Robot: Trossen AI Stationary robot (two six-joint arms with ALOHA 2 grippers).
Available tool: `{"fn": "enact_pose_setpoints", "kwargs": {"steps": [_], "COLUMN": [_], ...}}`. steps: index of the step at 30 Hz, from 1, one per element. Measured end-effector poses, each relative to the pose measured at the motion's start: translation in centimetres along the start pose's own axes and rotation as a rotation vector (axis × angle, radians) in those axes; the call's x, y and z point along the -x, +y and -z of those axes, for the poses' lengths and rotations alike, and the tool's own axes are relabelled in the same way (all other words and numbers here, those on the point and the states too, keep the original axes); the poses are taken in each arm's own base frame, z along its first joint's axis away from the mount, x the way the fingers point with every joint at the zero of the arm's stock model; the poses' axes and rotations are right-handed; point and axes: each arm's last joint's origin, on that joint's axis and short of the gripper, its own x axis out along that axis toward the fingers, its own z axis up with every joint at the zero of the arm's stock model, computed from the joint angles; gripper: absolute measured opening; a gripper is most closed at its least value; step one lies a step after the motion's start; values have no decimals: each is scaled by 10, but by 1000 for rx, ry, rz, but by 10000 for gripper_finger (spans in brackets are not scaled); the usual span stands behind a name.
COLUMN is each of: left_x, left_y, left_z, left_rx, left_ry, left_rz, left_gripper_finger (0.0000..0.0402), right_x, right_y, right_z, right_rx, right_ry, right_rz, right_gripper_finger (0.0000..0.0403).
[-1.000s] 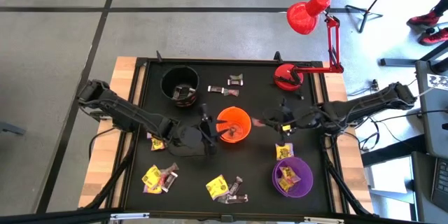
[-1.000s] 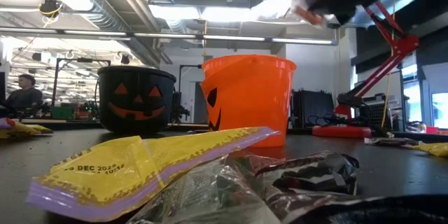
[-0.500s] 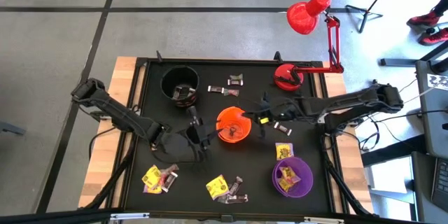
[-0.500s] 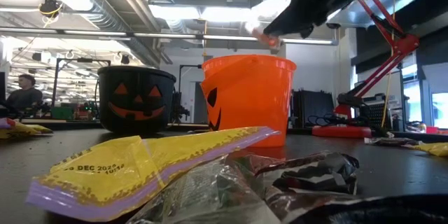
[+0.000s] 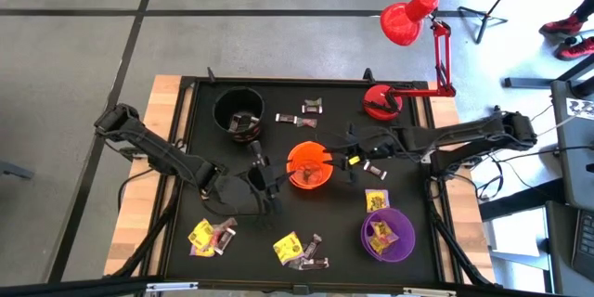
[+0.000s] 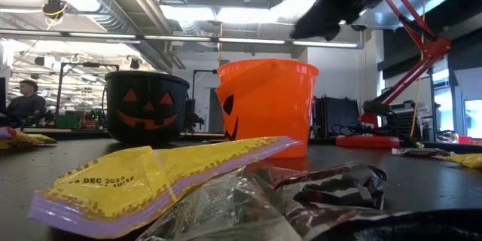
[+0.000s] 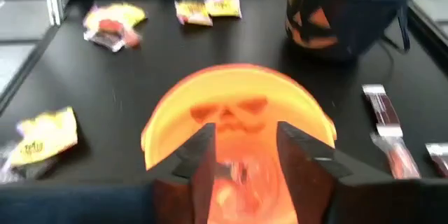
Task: Sort candy
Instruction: Put the brown chocolate bar into the black bucket
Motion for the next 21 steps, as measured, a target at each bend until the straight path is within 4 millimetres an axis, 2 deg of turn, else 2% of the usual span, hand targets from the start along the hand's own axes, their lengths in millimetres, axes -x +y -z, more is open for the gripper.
{"fn": "enact_pose_setpoints", "kwargs": {"steps": [4,8,11,16,21], "left_x": [0,0,0,0,-2], "left_y": [0,0,0,0,1], "left_z": [0,1,1,1,0], "left_rx": [5,4,5,4,2], "left_ry": [3,4,4,4,4], "left_rz": [2,7,8,9,2], "left_gripper_finger": [119,119,119,119,119], "right_x": [20,43,56,64,55], "right_y": [-2,-2,-4,-9,-11], "right_z": [7,11,21,57,101], "right_rx": [-41,-89,-114,-205,-279], "right_ry": [96,144,208,358,491], "right_rz": [16,13,63,189,243], "right_gripper_finger": [169,165,160,159,161]}}
